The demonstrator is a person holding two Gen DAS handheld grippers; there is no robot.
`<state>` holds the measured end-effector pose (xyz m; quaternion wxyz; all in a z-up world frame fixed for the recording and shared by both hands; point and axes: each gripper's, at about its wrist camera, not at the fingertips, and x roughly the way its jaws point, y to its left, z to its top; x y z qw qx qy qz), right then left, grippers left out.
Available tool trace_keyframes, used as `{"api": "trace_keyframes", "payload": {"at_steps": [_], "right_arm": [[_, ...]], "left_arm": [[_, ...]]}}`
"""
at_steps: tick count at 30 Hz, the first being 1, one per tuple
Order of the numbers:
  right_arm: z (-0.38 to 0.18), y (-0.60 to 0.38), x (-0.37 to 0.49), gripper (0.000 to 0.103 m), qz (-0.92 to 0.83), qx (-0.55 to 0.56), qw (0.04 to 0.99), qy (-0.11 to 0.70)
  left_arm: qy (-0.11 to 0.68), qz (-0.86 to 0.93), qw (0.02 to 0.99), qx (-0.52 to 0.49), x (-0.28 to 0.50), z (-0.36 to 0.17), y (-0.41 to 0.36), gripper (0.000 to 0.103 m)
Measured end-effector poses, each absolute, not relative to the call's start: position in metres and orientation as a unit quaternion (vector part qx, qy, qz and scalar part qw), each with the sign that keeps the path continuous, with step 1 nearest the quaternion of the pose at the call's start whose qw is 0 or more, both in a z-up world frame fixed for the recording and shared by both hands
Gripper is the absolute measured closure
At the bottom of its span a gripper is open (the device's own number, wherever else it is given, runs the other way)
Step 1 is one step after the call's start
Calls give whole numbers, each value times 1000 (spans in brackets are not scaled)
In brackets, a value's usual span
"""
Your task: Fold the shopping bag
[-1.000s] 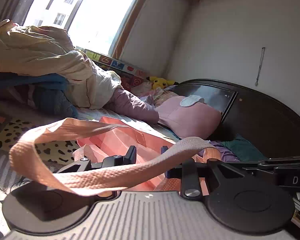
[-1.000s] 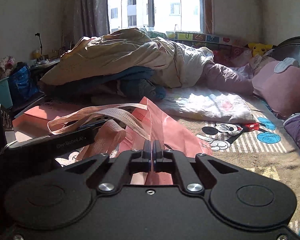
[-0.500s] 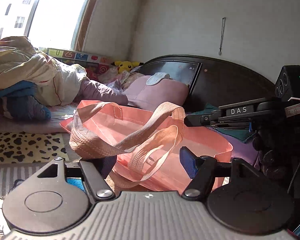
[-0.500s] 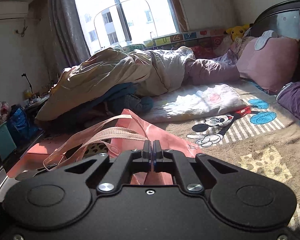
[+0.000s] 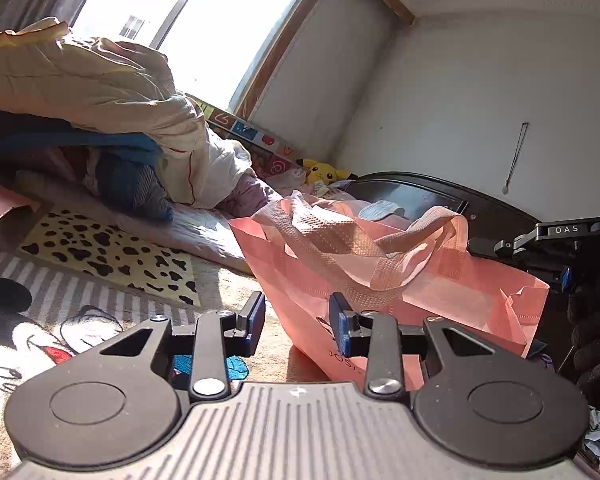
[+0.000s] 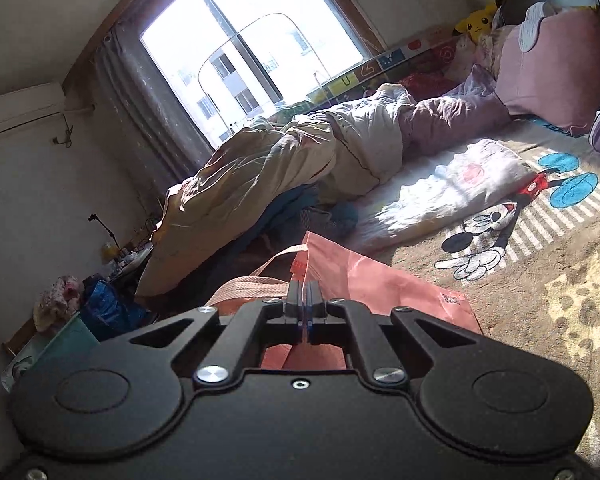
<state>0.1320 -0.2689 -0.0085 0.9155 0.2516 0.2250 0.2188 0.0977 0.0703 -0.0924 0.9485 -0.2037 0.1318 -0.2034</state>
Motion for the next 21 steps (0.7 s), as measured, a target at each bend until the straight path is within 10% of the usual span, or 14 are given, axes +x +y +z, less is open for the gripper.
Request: {"api": "trace_keyframes", "payload": {"at_steps": [10, 21], "right_arm": [[-26, -310, 126, 102, 183, 288, 910, 234], [-49, -318, 127, 102, 179, 295, 904, 254]], "left_arm": [[122, -224, 950, -178, 166, -87, 5, 69], [367, -287, 882, 69, 246, -144, -94, 69]]}}
